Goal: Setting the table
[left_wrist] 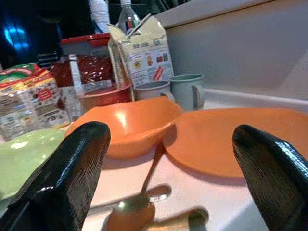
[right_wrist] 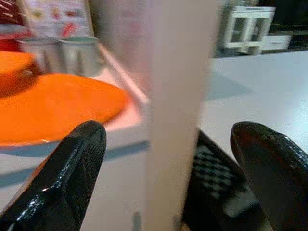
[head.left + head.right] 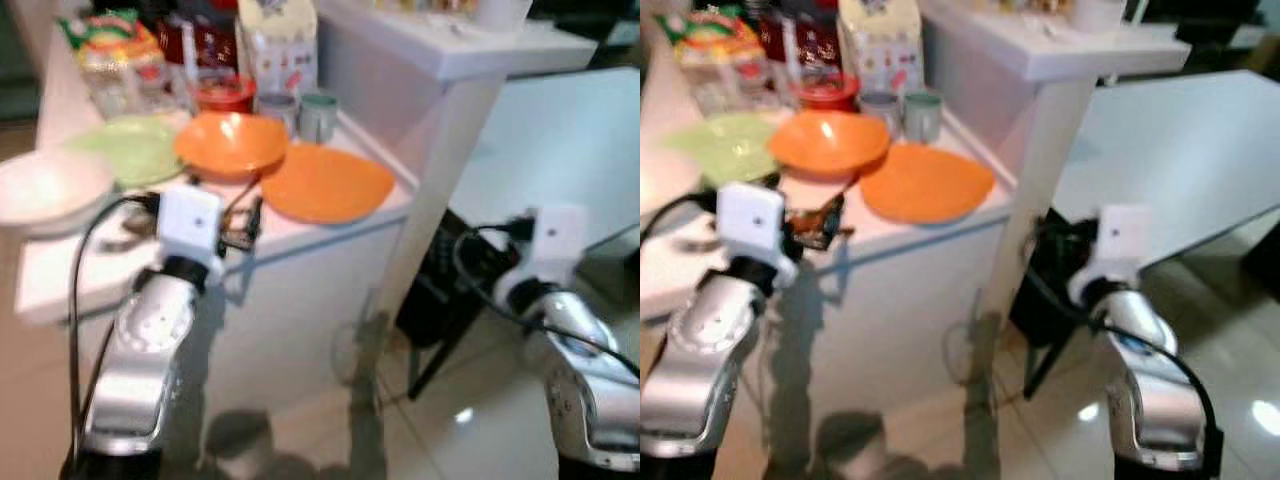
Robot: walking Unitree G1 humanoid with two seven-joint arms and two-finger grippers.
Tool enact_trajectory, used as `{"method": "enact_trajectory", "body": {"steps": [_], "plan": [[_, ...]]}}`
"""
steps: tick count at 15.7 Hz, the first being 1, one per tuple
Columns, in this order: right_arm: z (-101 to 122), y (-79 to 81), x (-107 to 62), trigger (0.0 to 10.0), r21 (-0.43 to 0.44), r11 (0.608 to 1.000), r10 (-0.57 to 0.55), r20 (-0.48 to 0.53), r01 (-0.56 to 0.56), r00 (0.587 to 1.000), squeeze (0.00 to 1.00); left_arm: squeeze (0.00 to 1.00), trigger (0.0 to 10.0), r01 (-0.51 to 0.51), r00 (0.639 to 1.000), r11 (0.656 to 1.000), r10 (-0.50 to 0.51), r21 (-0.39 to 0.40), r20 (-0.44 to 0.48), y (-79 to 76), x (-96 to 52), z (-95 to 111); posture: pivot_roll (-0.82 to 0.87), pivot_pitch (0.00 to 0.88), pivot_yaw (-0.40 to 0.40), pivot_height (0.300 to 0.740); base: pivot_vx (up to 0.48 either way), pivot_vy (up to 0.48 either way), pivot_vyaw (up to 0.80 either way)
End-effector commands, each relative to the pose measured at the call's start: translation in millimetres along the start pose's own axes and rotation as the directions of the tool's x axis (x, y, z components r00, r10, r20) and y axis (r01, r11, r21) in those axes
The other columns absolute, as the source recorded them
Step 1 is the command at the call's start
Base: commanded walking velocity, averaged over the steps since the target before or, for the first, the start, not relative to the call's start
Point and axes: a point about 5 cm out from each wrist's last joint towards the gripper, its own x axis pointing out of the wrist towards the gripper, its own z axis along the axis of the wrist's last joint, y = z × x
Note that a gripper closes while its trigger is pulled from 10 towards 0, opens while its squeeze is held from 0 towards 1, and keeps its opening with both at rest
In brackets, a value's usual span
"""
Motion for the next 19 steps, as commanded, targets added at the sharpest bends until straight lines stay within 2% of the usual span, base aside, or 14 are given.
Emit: {"method": "enact_trajectory", "body": {"steps": [1,4,5,7,8,9,10,11,13,14,15,16,18,19], "plan": [[5,-0.4,-1.8,10.0,-0.015,1.0,0.023,0.0,-0.023,1.0,0.0,0.0,10.0,0.03,0.999,1.0,-0.03,-0.004,0.018,-8.3,-0.1,4,-0.04,0.0,-0.062,0.74,0.382,0.0,0.0],[0,6.8,-4.6,10.0,-0.006,0.999,0.05,-0.015,-0.05,0.999,0.0,0.0,10.0,0.053,0.998,0.999,-0.053,-0.007,0.021,-10.0,-4.5,5,-0.03,0.0,-0.07,0.74,0.376,0.0,0.8],[-2,5.2,-6.6,10.0,0.034,0.999,0.034,-0.013,-0.034,0.999,0.0,0.0,10.0,0.093,0.995,0.996,-0.093,-0.011,0.026,-14.1,-6.6,5,-0.03,0.0,-0.072,0.74,0.356,0.0,0.0],[-2,1.3,-6.3,10.0,0.046,0.999,0.005,-0.009,-0.005,1.0,0.0,0.0,10.0,0.124,0.992,0.992,-0.123,-0.016,0.032,-17.9,-7.1,7,-0.03,0.0,-0.073,0.74,0.352,0.0,0.0],[-1,-4.6,-5.2,10.0,0.11,0.993,-0.032,-0.001,0.032,0.999,0.0,0.0,10.0,0.162,0.985,0.985,-0.159,-0.056,0.064,-23.0,-8.0,11,-0.03,0.0,-0.074,0.74,0.0,0.0,0.0],[-1,-6.5,-4.2,10.0,0.142,0.99,-0.025,-0.008,0.025,1.0,0.57,0.0,10.0,0.2,0.978,0.977,-0.195,-0.068,0.074,-28.3,-8.7,13,-0.03,0.0,-0.073,0.74,0.0,0.0,0.0],[-2,-7.1,-3.6,10.0,0.132,0.991,-0.014,-0.017,0.016,1.0,0.77,0.0,10.0,0.22,0.974,0.973,-0.215,-0.068,0.077,-31.1,-9.2,14,-0.03,0.0,-0.073,0.74,0.0,0.0,0.0],[-2,-5.2,-1.5,10.0,0.174,0.984,0.053,-0.033,-0.047,0.998,1.0,0.0,10.0,0.272,0.96,0.959,-0.266,-0.076,0.087,-37.4,-12.1,15,-0.04,0.0,-0.072,0.74,0.0,0.0,0.0],[-2,-3.2,-0.1,10.0,0.23,0.969,0.106,-0.058,-0.09,0.993,1.0,0.0,10.0,0.289,0.955,0.955,-0.283,-0.07,0.093,-39.8,-14.0,16,-0.03,0.0,-0.078,0.74,0.0,0.0,0.0],[-3,-0.4,1.9,10.0,0.36,0.925,0.159,-0.087,-0.117,0.984,1.0,0.0,10.0,0.311,0.948,0.947,-0.302,-0.076,0.103,-41.9,-15.5,17,-0.03,0.0,-0.078,0.74,0.0,0.0,0.0],[-3,0.5,3.0,10.0,0.398,0.91,0.163,-0.085,-0.116,0.983,1.0,0.0,10.0,0.319,0.945,0.945,-0.31,-0.08,0.106,-42.3,-16.0,17,-0.03,0.0,-0.078,0.74,0.0,0.0,0.0],[-3,2.3,5.7,10.0,0.469,0.876,0.177,-0.091,-0.115,0.98,1.0,0.0,10.0,0.349,0.934,0.934,-0.34,-0.075,0.107,-44.0,-17.5,18,-0.03,0.0,-0.076,0.74,0.0,0.0,0.0],[-12,2.7,11.0,10.0,0.522,0.849,0.186,-0.154,-0.08,0.97,1.0,0.0,10.0,0.417,0.907,0.906,-0.41,-0.07,0.096,-47.4,-21.9,18,-0.03,0.0,-0.079,0.74,0.0,0.0,0.0],[-19,3.9,13.6,10.0,0.592,0.803,0.217,-0.19,-0.065,0.957,0.91,0.0,10.0,0.45,0.892,0.89,-0.443,-0.076,0.088,-49.7,-25.3,18,-0.02,0.0,-0.082,0.74,0.0,0.0,0.0]]}}
